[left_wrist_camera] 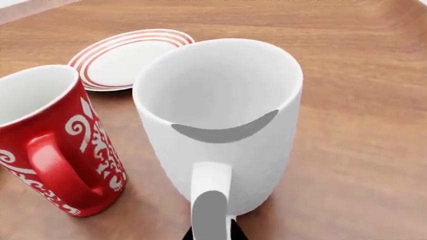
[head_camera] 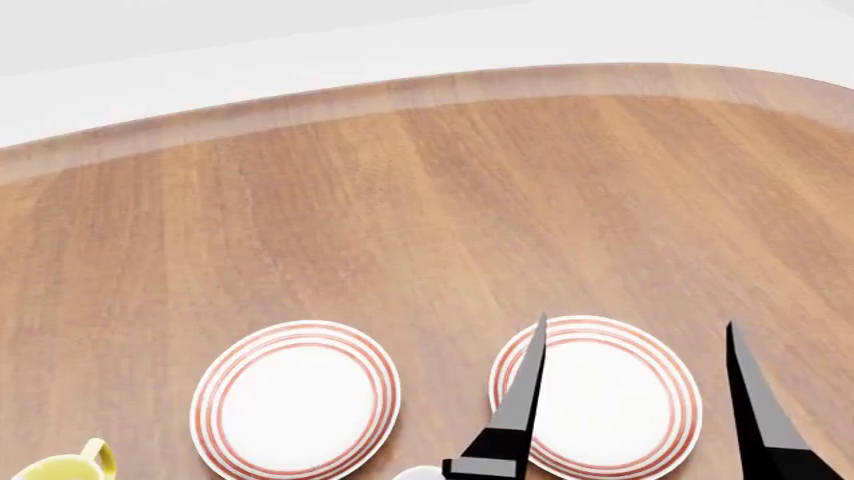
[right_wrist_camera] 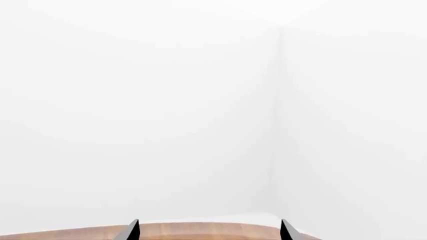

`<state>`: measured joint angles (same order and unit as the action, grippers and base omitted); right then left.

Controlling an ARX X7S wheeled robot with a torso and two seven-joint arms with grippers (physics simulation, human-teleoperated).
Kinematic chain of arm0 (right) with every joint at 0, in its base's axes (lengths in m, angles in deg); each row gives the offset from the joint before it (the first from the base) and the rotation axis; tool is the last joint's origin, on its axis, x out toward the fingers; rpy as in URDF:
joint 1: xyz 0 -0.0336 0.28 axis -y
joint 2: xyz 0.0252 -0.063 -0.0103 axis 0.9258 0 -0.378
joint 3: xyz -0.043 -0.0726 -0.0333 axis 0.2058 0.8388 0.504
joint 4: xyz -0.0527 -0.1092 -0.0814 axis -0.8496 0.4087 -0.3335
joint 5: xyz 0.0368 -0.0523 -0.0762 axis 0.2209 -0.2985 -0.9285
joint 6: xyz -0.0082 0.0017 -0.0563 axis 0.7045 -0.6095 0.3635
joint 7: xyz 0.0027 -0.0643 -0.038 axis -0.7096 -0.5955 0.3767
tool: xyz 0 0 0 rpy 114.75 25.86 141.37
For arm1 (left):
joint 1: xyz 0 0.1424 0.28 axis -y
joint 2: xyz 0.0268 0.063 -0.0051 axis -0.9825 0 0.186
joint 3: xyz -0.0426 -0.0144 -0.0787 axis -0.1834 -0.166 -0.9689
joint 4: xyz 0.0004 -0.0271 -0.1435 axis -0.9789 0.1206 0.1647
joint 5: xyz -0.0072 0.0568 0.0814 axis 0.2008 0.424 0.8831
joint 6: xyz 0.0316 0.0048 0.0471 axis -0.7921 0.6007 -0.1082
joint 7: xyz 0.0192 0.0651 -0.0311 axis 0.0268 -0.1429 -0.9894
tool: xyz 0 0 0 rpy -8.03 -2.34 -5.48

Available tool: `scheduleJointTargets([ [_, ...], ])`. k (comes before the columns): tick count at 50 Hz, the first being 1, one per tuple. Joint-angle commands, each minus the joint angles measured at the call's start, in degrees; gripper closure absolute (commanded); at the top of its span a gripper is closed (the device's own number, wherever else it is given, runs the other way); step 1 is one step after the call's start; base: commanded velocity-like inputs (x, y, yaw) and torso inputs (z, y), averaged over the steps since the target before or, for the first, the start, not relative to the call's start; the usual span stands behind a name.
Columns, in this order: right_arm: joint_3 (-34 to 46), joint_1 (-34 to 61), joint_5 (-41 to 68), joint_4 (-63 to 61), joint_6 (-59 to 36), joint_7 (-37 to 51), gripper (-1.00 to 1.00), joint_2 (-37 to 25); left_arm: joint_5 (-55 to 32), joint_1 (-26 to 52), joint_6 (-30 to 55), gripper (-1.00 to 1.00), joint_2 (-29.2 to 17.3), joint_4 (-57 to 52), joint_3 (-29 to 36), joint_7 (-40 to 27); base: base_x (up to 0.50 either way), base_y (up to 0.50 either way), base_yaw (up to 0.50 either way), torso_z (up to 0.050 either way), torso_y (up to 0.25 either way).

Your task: Put the white mug on the left plate.

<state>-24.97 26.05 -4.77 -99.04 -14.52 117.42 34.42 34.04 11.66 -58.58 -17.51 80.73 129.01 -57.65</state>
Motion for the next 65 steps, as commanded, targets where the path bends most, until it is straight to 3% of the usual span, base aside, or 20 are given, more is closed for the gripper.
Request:
scheduleJointTargets([
  [1,0.35,0.15,0.26,0.00,-0.07,0.45,-1.00,-0.27,-0.29,0.11,-0.51,1.00,-0.16,0.24,0.38,-0.45,0.00,0.00,0.00,0.000,0.000],
  [11,0.52,0.40,0.55,0.08,0.11,0.73,-1.00,-0.53,-0.57,0.38,0.08,1.00,-0.83,-2.02,0.49,-0.50,0.00,0.00,0.00,0.000,0.000],
  [23,0.56,0.50,1.03,-0.26,0.11,1.25,-1.00,-0.97,-0.09,-0.70,7.21,1.00,-3.17,-16.97,1.75,-0.05,0.00,0.00,0.00,0.000,0.000],
  [35,0.63,0.85,1.58,-0.65,-0.19,1.85,-1.00,-1.36,-0.56,-0.05,11.51,1.00,-3.39,-23.82,1.56,-0.11,0.00,0.00,0.00,0.000,0.001],
  [65,1.78,1.59,2.80,-1.02,-0.25,3.87,-1.00,-2.89,-7.65,7.20,19.02,1.00,-2.57,-30.51,-8.67,-0.71,0.00,0.00,0.00,0.000,0.000],
])
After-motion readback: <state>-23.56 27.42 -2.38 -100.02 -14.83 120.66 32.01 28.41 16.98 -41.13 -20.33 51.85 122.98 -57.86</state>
